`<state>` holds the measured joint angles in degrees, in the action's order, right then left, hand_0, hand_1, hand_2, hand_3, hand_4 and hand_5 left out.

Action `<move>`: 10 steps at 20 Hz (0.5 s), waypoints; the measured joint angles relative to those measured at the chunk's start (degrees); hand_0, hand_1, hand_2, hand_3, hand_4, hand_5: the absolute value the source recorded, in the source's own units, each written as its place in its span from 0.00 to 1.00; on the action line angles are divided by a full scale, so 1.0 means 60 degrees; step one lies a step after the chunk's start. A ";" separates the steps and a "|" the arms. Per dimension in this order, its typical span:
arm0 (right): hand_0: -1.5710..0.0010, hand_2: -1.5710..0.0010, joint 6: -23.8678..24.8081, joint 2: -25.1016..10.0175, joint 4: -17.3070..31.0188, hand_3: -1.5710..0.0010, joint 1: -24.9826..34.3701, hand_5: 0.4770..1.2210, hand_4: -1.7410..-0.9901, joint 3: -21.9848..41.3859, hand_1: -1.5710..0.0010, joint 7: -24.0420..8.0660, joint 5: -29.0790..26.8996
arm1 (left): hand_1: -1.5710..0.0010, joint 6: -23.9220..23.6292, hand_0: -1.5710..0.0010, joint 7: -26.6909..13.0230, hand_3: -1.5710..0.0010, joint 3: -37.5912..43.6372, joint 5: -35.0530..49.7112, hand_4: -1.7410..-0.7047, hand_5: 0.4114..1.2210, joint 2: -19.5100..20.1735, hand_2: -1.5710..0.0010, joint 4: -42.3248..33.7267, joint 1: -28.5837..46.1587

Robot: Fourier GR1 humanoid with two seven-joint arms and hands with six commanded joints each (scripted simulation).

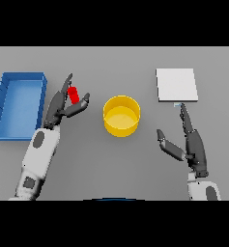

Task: Pick up the red beaker and tilt it to pour out 1 green nut into yellow bowl. Pick up the yellow bowl and place it on the metallic measuring scale.

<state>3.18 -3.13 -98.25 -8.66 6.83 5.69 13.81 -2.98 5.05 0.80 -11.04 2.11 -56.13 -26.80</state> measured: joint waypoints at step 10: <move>1.00 1.00 0.0126 0.0044 -0.0151 1.00 0.0036 0.23 0.65 0.0065 1.00 -0.0132 0.0170 | 0.55 -0.0322 0.58 0.0742 0.54 0.0709 0.0509 0.23 0.65 -0.0354 0.53 0.1226 -0.0767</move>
<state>3.94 -2.87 -99.16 -8.45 7.22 4.90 14.83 -4.91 9.50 5.06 -7.98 -0.02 -48.78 -31.40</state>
